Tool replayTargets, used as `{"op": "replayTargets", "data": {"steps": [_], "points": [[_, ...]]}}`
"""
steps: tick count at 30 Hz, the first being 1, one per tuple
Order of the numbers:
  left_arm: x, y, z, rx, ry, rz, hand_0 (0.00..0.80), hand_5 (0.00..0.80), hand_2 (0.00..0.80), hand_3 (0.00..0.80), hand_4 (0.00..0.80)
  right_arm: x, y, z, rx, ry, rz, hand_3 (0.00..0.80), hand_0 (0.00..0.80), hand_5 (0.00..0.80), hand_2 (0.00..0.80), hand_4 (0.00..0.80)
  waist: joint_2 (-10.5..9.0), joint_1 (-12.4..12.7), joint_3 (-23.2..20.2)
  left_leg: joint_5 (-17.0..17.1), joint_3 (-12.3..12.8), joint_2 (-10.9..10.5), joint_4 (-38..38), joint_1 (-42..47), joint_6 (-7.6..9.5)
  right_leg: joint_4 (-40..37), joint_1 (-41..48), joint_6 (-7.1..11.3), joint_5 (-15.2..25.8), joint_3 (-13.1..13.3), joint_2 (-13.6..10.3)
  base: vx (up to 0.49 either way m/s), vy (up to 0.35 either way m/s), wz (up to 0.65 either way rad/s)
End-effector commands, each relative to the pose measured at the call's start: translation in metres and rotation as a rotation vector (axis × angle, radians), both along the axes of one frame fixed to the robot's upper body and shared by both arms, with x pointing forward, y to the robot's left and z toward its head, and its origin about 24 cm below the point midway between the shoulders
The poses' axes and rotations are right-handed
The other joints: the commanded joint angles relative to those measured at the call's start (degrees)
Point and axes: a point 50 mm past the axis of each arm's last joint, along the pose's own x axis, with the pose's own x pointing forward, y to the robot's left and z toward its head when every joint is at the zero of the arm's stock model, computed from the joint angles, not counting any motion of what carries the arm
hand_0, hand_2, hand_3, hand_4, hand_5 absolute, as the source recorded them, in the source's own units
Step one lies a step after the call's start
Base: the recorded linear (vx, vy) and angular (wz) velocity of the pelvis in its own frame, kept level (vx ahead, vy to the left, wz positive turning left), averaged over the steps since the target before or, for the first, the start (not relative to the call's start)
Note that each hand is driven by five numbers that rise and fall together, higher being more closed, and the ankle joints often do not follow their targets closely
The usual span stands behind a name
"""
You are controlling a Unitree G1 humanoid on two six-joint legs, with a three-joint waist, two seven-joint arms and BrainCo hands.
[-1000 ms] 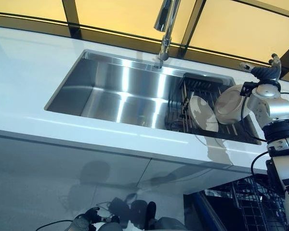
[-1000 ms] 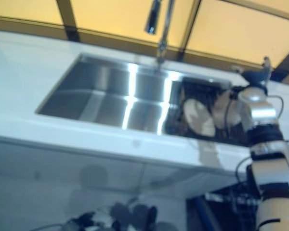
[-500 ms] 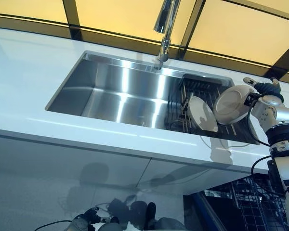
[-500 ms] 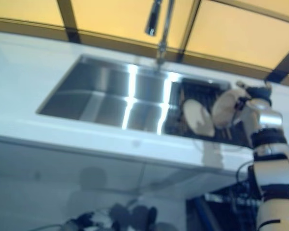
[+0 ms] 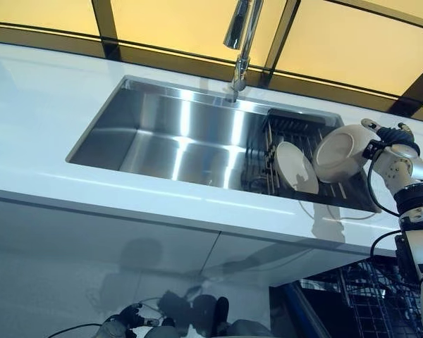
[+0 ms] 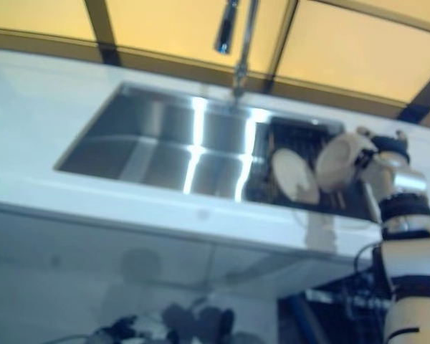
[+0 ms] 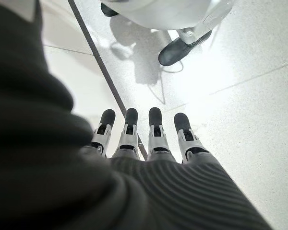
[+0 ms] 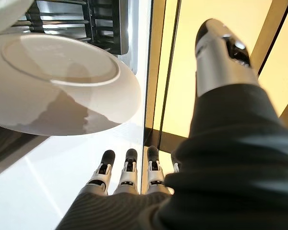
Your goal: Take plates into dishwasher
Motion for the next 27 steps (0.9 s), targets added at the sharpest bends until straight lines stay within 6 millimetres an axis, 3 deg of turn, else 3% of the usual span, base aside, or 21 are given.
{"op": "replayTargets", "data": {"steps": [1, 11, 27], "points": [[-0.0034, -0.0132, -0.0049, -0.020, 0.010, -0.042, 0.000, 0.000, 0.000, 0.000, 0.000, -0.0122, -0.0295, 0.0392, -0.073, -0.087, -0.097, 0.000, 0.000, 0.000, 0.000, 0.000, 1.32, 1.89, -1.05, -2.55, 1.59, -1.10, 2.11, -2.85, 1.23, 5.95, 0.61, 2.04, -8.53, 0.24, 0.62, 0.027, -0.044, 0.02], [-0.0048, -0.0152, -0.0056, -0.029, 0.002, -0.029, 0.000, 0.000, 0.000, 0.000, 0.000, -0.0160, -0.0359, 0.0325, -0.043, -0.018, -0.071, 0.000, 0.000, 0.000, 0.000, 0.000, 1.94, 1.77, -0.68, -2.00, 1.95, -0.41, 2.95, -4.11, -0.01, 5.09, 1.45, 1.03, -9.32, -0.49, 0.93, 0.022, -0.033, 0.04], [-0.0064, -0.0160, -0.0063, -0.026, 0.002, -0.015, 0.000, 0.000, 0.000, 0.000, 0.000, -0.0132, -0.0325, 0.0310, -0.031, -0.008, -0.044, 0.000, 0.000, 0.000, 0.000, 0.000, 2.30, 2.07, 0.23, -2.11, 1.25, -0.42, 5.37, -5.74, -0.54, 5.60, 1.72, 0.01, -10.10, -0.70, 1.09, 0.016, -0.016, 0.04]]}}
